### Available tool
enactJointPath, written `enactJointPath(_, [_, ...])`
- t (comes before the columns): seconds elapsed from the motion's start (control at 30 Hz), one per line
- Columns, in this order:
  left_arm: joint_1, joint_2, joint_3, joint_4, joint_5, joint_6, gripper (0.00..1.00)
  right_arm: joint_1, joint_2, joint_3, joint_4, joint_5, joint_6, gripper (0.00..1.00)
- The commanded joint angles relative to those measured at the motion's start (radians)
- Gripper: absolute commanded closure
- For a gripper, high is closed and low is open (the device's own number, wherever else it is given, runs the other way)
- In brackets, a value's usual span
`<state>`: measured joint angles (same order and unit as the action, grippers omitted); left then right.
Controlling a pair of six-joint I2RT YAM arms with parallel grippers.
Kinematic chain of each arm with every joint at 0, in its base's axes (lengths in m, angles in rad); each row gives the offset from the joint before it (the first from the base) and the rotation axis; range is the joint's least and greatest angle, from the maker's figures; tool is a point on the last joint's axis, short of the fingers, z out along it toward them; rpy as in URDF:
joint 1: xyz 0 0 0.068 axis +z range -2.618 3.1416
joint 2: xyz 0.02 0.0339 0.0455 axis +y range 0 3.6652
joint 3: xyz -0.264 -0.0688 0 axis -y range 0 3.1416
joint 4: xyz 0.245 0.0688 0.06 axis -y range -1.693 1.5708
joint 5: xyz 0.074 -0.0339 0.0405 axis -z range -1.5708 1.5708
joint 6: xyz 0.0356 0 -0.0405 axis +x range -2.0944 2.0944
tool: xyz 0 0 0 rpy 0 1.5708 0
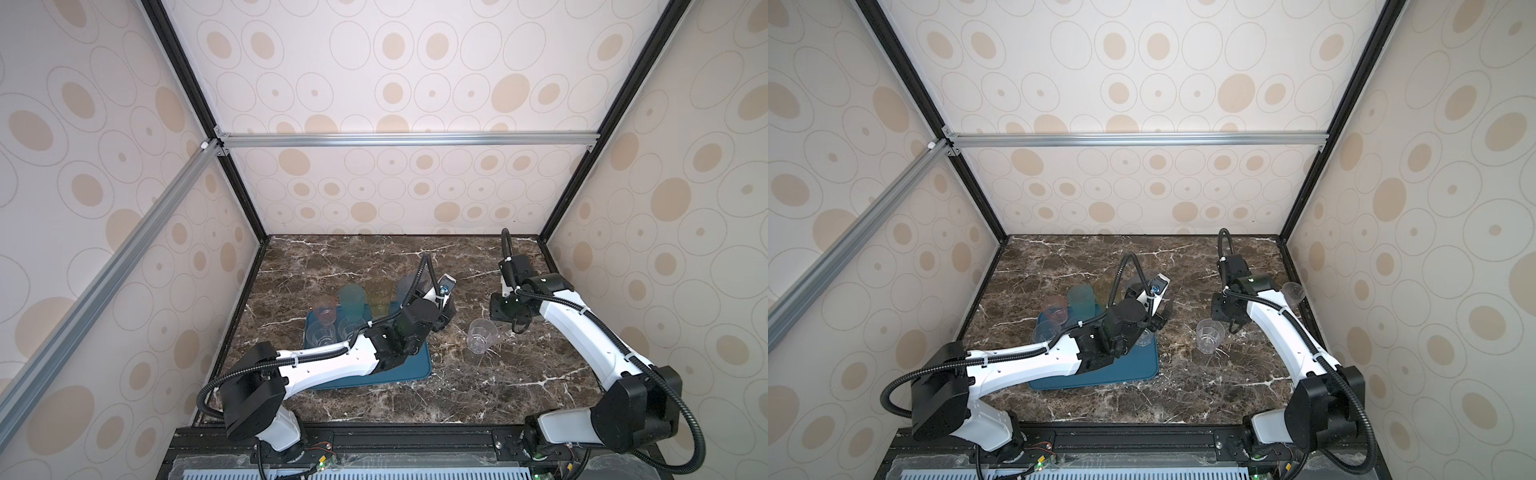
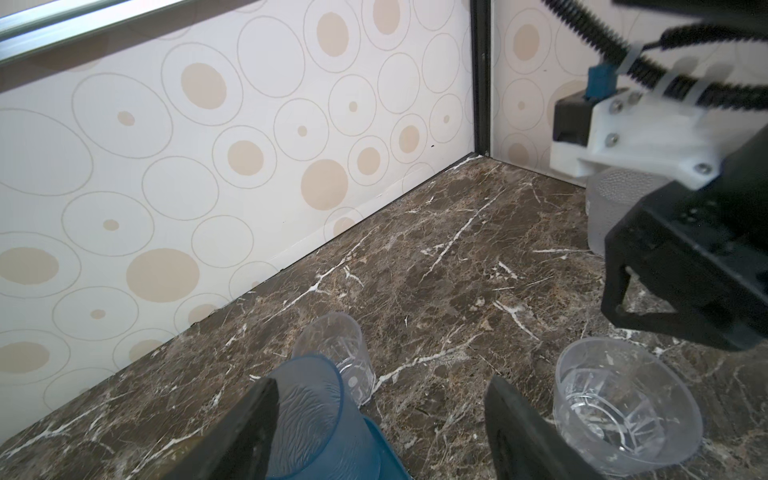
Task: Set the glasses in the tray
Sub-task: 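Carry the clear cup toward the tray edge with the right gripper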
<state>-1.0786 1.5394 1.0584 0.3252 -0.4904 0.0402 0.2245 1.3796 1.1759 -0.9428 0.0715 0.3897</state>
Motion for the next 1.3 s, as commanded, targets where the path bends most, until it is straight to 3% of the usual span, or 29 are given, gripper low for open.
enactJointPath(0.0, [-0.008,0.002,0.034,-0.002,0.028,0.014,0.22,-0.018,0.031,-0.043,-0.015,-0.018,-0.035,0.54])
enactJointPath(0.27, [-0.007,-0.043,-0.049,-0.015,0.035,-0.084,0.22,-0.04,0.079,-0.114,0.062,-0.074,-0.038,0.6])
enactJointPath(0.67, [-0.008,-0.026,-0.055,-0.176,0.006,-0.191,0.21,-0.039,0.08,-0.159,0.096,-0.11,-0.038,0.87])
enactJointPath(0.8, [-0.007,-0.024,-0.041,-0.251,0.001,-0.224,0.21,-0.03,0.057,-0.157,0.076,-0.12,-0.035,0.91])
enactJointPath(1.1, [0.009,-0.053,-0.006,-0.444,-0.014,-0.308,0.21,0.062,-0.031,-0.103,-0.033,-0.11,0.002,0.94])
enactJointPath(1.27, [0.042,-0.114,-0.017,-0.532,-0.035,-0.361,0.21,0.174,-0.075,-0.055,-0.098,-0.107,0.042,0.94])
